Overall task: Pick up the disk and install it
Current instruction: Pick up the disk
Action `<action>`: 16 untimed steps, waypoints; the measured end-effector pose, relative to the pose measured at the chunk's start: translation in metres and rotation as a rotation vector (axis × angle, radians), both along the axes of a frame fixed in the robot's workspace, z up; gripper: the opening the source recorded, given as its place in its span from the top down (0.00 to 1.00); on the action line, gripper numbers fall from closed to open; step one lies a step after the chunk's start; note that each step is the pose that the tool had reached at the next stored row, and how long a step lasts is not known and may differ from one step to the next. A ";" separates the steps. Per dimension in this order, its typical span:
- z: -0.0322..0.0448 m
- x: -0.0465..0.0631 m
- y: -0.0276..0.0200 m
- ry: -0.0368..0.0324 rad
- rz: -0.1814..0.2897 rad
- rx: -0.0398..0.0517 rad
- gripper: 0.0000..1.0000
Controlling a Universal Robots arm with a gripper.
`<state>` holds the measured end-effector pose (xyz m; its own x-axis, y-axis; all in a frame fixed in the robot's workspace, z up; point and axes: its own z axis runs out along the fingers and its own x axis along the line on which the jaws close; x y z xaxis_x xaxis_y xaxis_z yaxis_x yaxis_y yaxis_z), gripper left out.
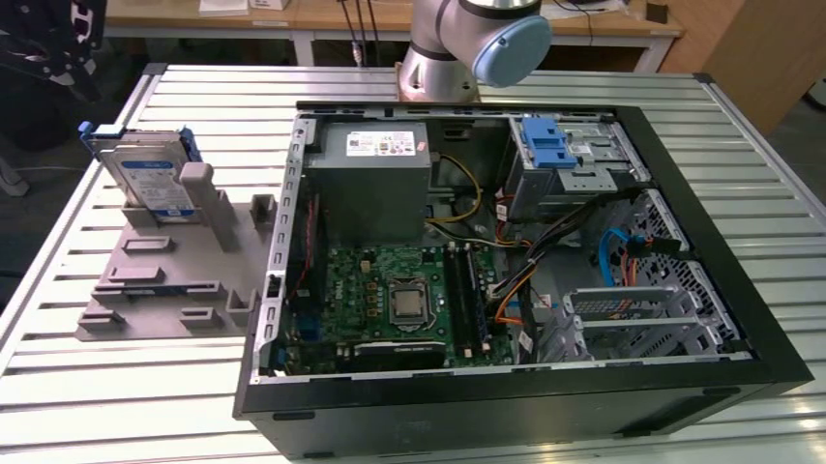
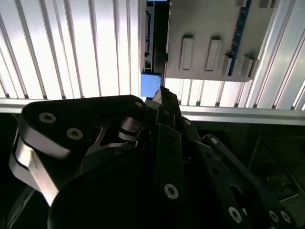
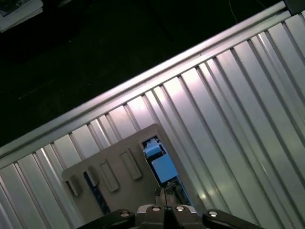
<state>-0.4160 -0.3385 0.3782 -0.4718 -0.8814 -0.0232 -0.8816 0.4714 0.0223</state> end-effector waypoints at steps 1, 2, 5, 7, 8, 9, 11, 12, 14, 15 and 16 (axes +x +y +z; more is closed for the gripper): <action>0.0000 0.000 0.0000 0.0000 0.017 0.0000 0.89; 0.0000 0.000 0.0000 0.0000 0.033 0.0000 0.89; -0.0002 0.000 0.0000 0.0000 0.085 0.0000 0.89; -0.0005 0.000 0.0000 0.0000 0.123 0.0000 0.89; -0.0006 0.000 0.0000 0.0000 0.141 0.0000 0.89; -0.0007 0.000 0.0000 0.0000 0.159 0.0000 0.89; -0.0009 0.000 0.0000 -0.0001 0.194 0.0000 0.89; -0.0009 0.000 0.0000 -0.0003 0.211 0.0000 0.89; -0.0011 0.000 0.0000 -0.0009 0.245 -0.0001 0.89; -0.0012 0.000 0.0000 -0.0011 0.262 -0.0001 0.89; -0.0013 0.000 0.0000 -0.0012 0.278 -0.0001 0.89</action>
